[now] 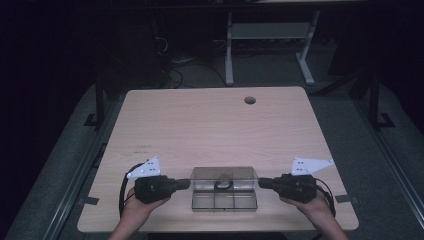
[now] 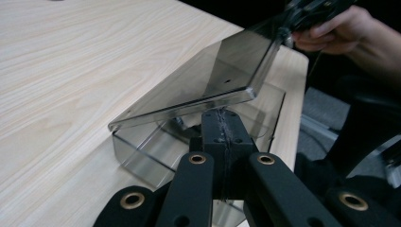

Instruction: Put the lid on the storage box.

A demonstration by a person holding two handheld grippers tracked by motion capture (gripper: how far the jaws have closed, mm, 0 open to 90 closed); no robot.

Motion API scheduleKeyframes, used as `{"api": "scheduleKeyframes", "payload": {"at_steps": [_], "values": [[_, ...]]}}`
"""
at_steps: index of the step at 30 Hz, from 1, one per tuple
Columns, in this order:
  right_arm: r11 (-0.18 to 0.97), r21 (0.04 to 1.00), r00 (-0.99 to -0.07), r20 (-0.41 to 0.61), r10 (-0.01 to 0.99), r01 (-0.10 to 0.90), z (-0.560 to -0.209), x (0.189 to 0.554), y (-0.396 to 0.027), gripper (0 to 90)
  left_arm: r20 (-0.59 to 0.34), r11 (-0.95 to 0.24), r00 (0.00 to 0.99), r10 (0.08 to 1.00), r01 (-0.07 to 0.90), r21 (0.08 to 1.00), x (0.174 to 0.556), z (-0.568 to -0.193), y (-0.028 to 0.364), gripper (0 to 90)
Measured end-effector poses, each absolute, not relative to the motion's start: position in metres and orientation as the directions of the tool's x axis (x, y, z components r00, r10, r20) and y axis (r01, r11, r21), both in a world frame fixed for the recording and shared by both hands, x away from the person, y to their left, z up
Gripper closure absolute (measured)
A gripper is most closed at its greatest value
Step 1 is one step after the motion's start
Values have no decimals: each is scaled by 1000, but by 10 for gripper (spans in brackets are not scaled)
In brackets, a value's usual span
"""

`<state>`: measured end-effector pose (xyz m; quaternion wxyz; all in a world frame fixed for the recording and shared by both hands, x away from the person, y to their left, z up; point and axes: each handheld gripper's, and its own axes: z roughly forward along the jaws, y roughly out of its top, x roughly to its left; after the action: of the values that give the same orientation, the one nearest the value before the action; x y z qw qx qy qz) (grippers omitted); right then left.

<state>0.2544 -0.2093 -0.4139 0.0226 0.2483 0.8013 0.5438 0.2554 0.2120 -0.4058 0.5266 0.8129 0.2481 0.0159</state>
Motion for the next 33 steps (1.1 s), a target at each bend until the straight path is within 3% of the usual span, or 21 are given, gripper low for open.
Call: {"api": "scheduleKeyframes", "payload": {"at_steps": [33], "values": [[379, 849, -899, 221, 379, 369, -437, 252, -204, 899, -222, -437, 900, 376, 384, 813, 252, -430, 207, 899]]}}
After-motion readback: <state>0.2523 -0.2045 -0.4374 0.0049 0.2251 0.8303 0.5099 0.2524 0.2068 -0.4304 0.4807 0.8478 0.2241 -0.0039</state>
